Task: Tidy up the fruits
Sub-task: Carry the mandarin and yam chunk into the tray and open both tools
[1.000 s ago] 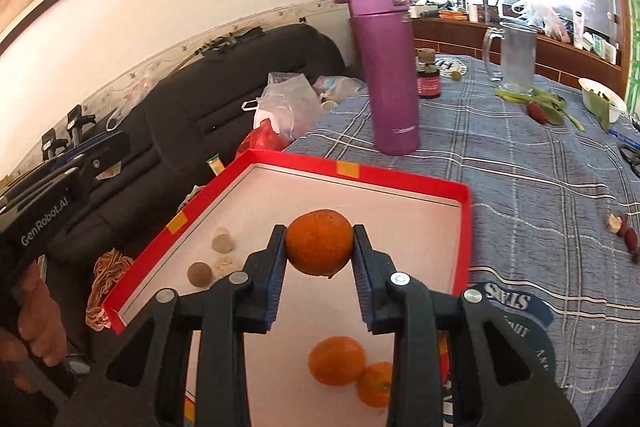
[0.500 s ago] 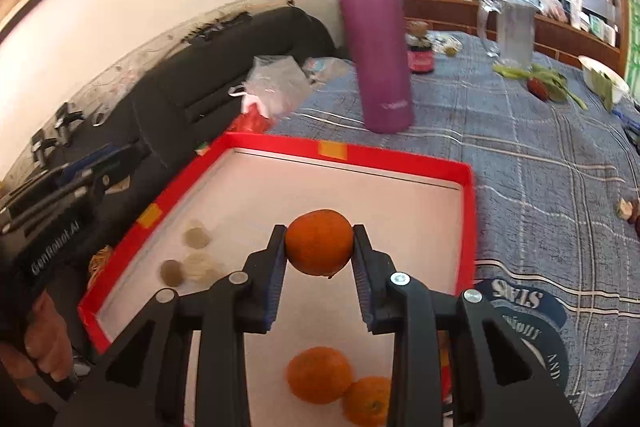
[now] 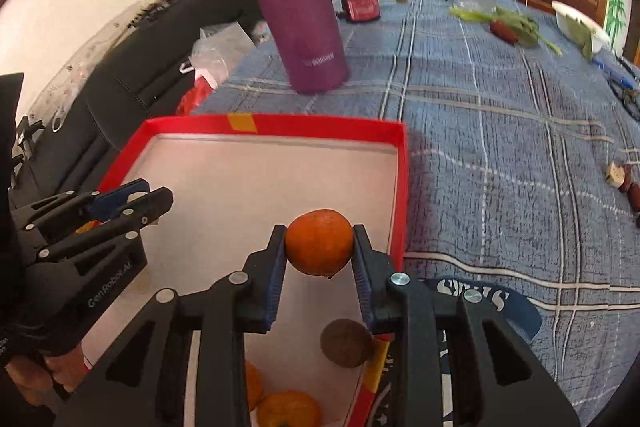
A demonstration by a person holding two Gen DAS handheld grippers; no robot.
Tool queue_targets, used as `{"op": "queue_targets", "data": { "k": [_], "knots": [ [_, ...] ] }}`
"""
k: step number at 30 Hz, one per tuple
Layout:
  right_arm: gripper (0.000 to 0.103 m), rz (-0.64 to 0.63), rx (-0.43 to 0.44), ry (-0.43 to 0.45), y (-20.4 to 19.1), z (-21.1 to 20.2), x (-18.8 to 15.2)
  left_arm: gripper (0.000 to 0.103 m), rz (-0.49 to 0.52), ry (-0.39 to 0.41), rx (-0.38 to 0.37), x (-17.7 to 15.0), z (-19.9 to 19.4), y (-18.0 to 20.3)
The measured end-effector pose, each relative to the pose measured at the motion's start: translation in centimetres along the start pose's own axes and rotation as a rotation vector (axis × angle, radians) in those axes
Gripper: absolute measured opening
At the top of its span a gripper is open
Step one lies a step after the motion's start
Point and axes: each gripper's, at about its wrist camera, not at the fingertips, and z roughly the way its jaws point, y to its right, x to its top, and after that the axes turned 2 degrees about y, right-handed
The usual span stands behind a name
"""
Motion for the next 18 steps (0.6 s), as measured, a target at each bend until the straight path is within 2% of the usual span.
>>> {"op": "queue_targets", "data": {
  "k": [7,9,12,15,18],
  "knots": [
    [0.036,-0.026,0.005,-0.029,-0.1,0.1,-0.1,0.022,0.01,-0.043,0.022,0.0,0.7,0.2],
    [0.04,-0.013,0.038,-0.034,0.1,0.0,0.0,0.028,0.015,-0.045,0.04,0.0,0.6,0.3],
    [0.044,0.017,0.072,0.018,0.8,-1.3,-0.1,0.044,0.018,-0.039,0.062,-0.1,0.3,0.5],
    [0.047,0.034,0.085,0.09,1.8,-3.2,0.0,0.046,0.02,-0.009,0.074,-0.2,-0.6,0.8],
    [0.047,0.042,0.057,0.134,3.1,-4.8,0.1,0.049,0.022,0.018,0.053,0.0,-1.8,1.4]
  ]
}}
